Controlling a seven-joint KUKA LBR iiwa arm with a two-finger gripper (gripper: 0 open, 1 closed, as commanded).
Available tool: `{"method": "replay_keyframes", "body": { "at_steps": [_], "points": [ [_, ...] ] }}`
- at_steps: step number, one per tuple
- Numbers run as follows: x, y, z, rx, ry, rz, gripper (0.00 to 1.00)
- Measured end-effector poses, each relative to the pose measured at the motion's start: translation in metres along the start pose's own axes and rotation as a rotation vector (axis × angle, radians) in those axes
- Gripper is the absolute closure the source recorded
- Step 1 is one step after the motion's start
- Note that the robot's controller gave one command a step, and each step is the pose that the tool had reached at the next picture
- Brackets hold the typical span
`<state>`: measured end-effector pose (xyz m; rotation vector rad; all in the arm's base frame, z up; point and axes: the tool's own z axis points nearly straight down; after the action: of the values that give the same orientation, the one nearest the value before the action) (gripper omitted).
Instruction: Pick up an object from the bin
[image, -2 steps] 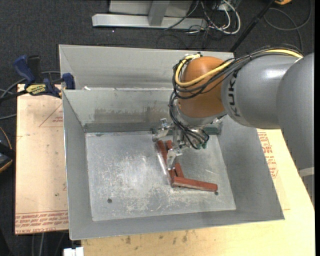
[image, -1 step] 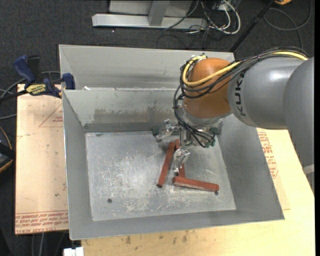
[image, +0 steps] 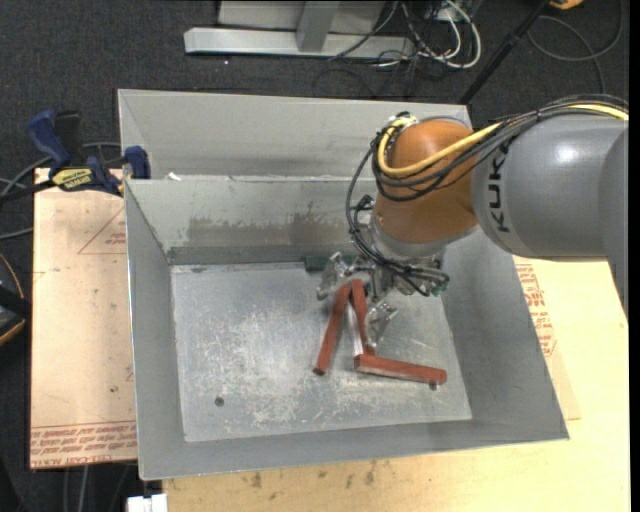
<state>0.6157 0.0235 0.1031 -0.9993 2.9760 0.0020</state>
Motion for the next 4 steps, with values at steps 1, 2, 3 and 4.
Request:
{"method": "replay_keyframes", "body": {
  "at_steps": [1,2,3,4],
  "points": [
    [-0.004,-0.016,0.021,0.005,0.001,-0.196,0.0],
    [0.028,-0.081,0.025,0.008,-0.012,-0.307,1.0],
    [0.028,-0.081,0.025,0.007,-0.013,-0.307,1.0],
    [0.028,-0.081,0.023,0.006,-0.011,-0.307,1.0]
  ]
}}
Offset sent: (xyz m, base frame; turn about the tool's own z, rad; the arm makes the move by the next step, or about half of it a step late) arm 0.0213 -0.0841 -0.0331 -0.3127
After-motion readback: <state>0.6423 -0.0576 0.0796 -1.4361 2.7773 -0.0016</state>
